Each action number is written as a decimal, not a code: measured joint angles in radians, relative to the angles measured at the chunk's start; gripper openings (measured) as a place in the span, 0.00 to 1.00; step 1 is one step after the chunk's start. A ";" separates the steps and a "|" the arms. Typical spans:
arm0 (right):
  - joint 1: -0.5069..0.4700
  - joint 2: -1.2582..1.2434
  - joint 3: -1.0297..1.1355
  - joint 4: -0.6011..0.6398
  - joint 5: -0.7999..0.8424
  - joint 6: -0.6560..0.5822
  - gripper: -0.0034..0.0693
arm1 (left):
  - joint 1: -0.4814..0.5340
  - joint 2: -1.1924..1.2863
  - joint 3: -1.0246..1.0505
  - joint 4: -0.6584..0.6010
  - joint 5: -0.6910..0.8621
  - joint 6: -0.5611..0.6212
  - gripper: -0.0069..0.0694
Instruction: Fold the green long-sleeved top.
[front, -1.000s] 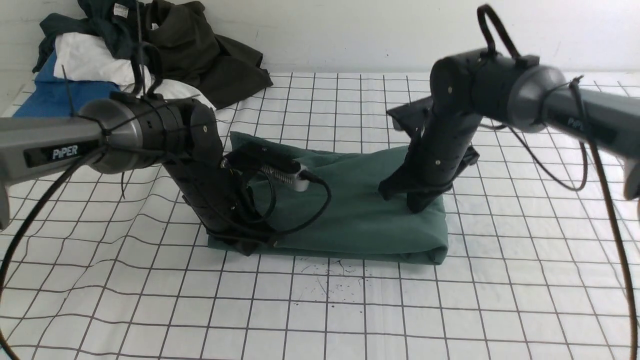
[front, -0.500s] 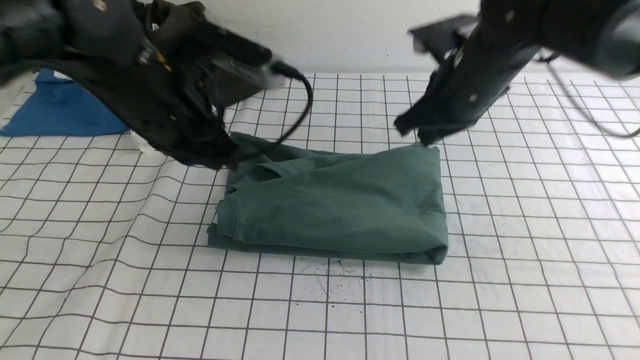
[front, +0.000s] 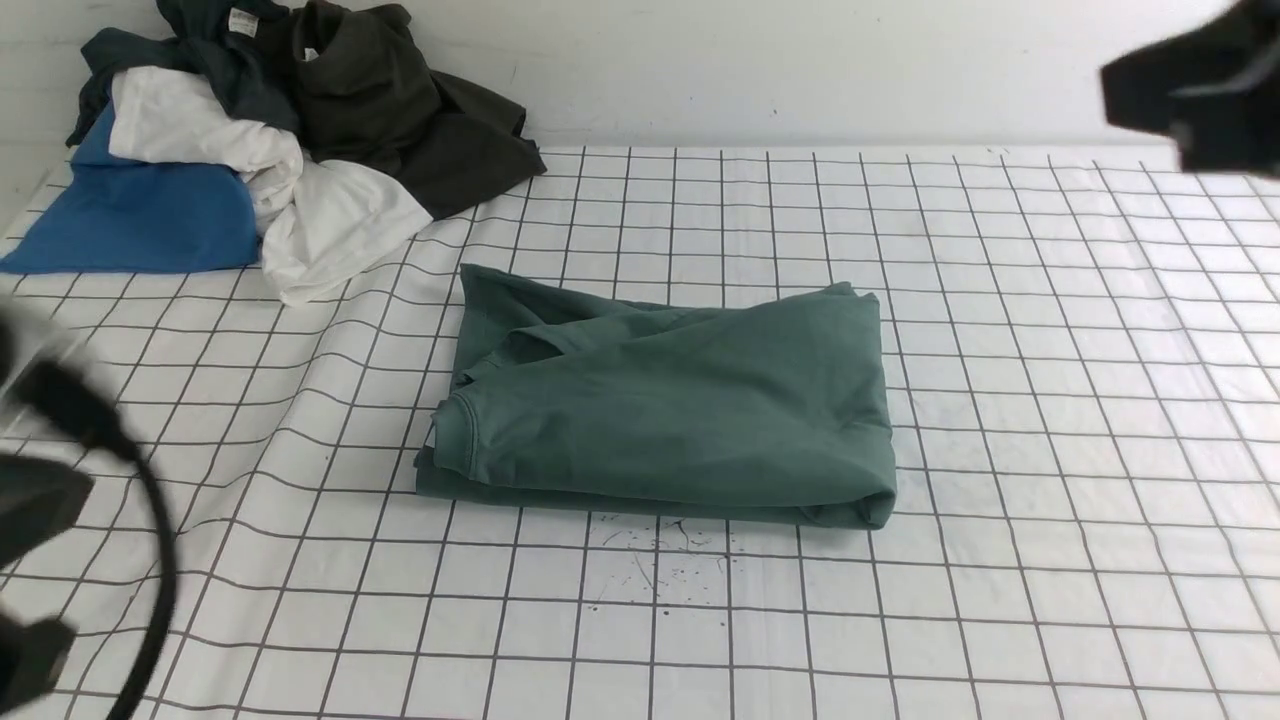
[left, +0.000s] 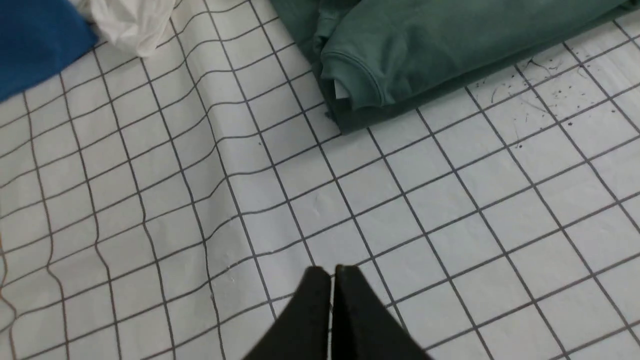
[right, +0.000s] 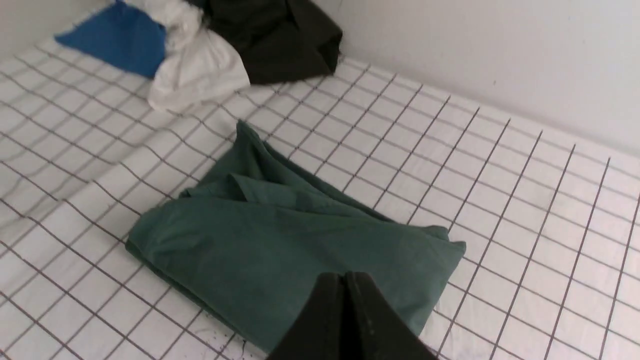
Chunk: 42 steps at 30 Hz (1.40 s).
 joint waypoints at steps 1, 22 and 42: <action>0.000 -0.052 0.046 0.002 -0.037 0.000 0.03 | 0.000 -0.057 0.047 0.002 -0.025 -0.018 0.08; 0.000 -0.679 0.502 0.010 -0.313 0.012 0.03 | 0.000 -0.507 0.299 0.089 -0.081 -0.218 0.08; 0.000 -0.679 0.502 0.010 -0.285 0.012 0.03 | 0.000 -0.507 0.299 0.089 -0.081 -0.219 0.08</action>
